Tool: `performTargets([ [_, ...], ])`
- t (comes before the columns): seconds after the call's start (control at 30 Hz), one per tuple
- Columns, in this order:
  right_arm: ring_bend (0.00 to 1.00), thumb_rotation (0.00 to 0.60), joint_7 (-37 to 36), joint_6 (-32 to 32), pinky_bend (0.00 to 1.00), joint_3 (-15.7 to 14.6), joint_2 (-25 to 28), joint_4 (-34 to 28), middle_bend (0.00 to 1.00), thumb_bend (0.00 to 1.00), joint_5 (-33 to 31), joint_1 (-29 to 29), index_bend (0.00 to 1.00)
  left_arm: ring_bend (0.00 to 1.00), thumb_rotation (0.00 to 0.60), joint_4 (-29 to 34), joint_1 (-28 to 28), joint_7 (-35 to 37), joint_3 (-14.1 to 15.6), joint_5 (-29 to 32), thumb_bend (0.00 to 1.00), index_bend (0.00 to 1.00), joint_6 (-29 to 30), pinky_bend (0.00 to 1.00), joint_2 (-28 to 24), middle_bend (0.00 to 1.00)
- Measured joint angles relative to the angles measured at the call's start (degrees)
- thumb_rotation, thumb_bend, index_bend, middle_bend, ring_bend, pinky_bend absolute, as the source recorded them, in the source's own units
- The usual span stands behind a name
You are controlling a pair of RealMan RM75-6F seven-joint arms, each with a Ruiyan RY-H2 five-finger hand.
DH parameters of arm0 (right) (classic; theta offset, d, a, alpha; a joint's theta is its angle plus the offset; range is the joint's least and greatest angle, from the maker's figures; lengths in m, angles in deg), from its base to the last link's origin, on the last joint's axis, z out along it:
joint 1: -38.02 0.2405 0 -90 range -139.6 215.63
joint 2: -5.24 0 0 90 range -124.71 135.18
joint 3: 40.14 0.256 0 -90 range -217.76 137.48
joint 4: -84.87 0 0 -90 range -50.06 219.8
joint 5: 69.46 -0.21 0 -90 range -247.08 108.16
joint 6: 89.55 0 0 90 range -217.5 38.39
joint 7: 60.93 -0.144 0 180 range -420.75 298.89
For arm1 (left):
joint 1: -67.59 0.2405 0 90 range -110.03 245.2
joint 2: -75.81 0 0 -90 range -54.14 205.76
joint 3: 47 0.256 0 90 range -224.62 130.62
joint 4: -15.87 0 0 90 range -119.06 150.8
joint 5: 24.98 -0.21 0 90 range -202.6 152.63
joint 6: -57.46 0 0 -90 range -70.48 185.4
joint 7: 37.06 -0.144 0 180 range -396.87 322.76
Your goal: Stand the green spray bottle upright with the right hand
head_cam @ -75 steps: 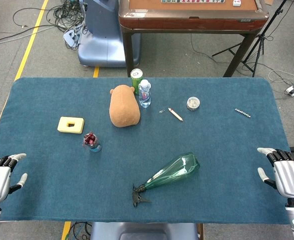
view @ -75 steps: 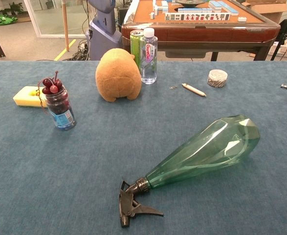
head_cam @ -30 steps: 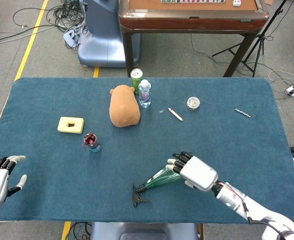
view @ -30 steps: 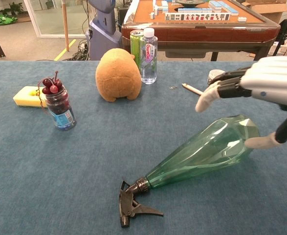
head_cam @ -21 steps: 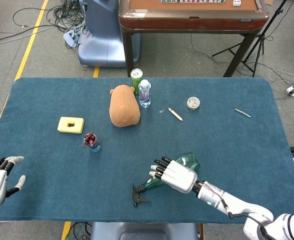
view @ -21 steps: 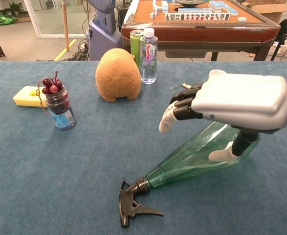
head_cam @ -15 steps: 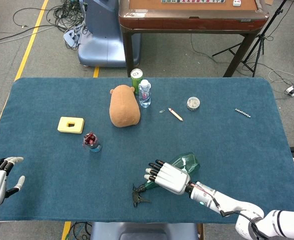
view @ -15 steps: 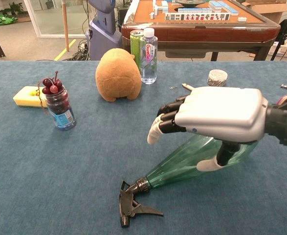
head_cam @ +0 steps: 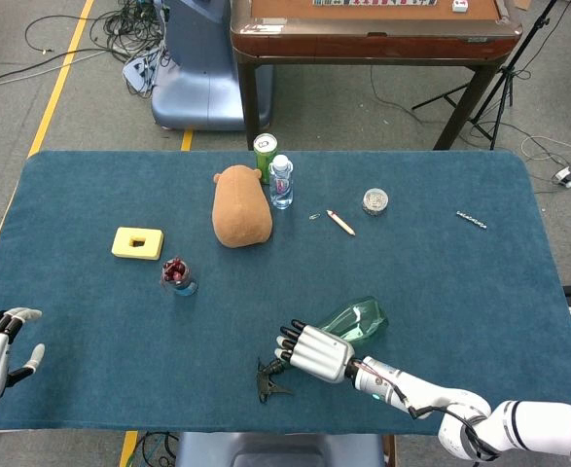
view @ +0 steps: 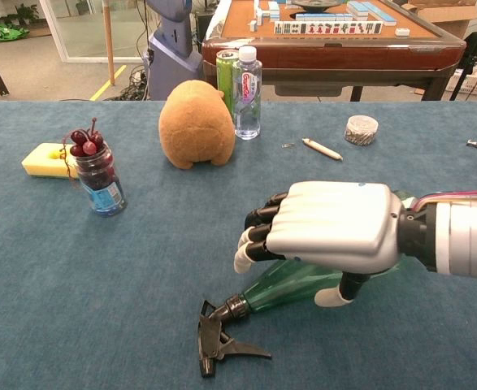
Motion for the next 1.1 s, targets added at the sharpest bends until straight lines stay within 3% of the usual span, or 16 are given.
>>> performTargets([
  [0.27,0.13,0.600,4.35,1.20,0.23,0.00,-2.10,2.28,0.23,0.20,-3.99,0.89,0.24,0.26,0.600,-0.24,0.12,0.42,0.10,-0.17,0.34,0.33,-0.02,0.25,-0.14,0.31],
  [0.5,0.14,0.600,6.14,0.74,0.23,-0.26,-3.85,4.27,0.31,0.33,-6.50,1.43,0.43,0.26,0.600,-0.39,0.23,0.57,0.17,-0.05,0.34,0.34,-0.19,0.25,-0.20,0.31],
  [0.63,0.18,0.600,6.10,-1.34,0.23,-0.07,-4.25,5.01,0.35,0.38,-7.11,1.11,0.48,0.26,0.600,-0.39,0.35,0.63,0.17,0.03,0.34,0.35,-0.11,0.25,-0.25,0.31],
  [0.87,0.23,0.600,1.64,-7.52,0.23,1.65,-3.71,5.54,0.39,0.41,-8.67,-0.53,0.54,0.26,0.600,-0.23,0.13,0.48,0.13,-0.32,0.34,0.35,-0.29,0.25,-0.18,0.31],
  [1.1,0.25,0.600,-8.78,-13.76,0.23,4.34,-1.71,4.66,0.40,0.41,-11.74,-3.42,0.56,0.26,0.600,-0.05,-0.14,0.37,0.04,-0.58,0.34,0.35,-0.51,0.25,-0.05,0.31],
])
